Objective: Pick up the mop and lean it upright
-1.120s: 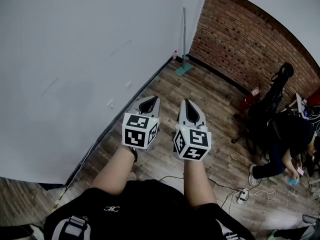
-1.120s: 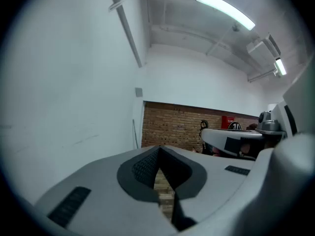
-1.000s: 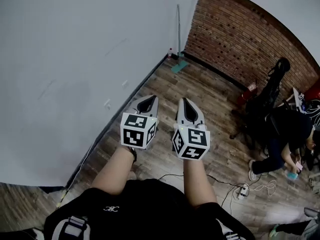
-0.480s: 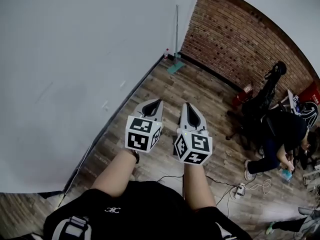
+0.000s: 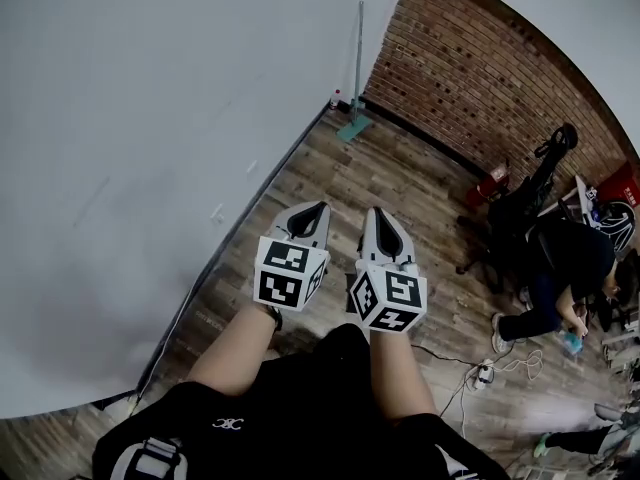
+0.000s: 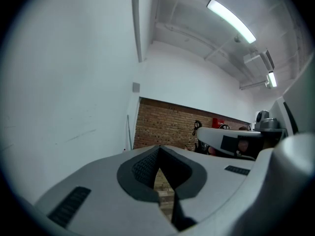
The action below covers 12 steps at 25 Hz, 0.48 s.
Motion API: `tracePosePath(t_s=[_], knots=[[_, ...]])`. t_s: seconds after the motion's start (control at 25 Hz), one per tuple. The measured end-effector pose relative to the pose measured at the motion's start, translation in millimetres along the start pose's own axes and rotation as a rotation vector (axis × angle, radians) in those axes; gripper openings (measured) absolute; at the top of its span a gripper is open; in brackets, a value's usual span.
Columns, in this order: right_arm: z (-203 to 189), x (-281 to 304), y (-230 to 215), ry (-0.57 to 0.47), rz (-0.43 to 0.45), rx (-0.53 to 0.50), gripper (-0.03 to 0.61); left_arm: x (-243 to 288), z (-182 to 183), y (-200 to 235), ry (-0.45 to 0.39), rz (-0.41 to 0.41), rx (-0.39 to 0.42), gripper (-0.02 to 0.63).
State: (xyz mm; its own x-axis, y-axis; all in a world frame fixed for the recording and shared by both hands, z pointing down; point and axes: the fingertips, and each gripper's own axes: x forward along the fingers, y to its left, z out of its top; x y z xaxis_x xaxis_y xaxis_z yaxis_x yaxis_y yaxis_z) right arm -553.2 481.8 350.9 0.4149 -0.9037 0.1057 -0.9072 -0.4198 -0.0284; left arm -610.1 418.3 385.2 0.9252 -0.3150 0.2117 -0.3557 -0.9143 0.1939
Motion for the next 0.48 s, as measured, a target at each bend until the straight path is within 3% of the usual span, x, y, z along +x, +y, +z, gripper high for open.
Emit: tracePosePath(t_s=[0.2,0.48], knots=[[-3.0,41.3,-3.0,0.0,0.021,0.008,0.011,30.6,4.7,24.8,0.008,0.008,0.003,-0.003],[-5.0,138.9,-63.3,-0.032,0.026,0.045,0.011,137.2,13.4,49.1,0.049,0.015,0.05,-0.004]])
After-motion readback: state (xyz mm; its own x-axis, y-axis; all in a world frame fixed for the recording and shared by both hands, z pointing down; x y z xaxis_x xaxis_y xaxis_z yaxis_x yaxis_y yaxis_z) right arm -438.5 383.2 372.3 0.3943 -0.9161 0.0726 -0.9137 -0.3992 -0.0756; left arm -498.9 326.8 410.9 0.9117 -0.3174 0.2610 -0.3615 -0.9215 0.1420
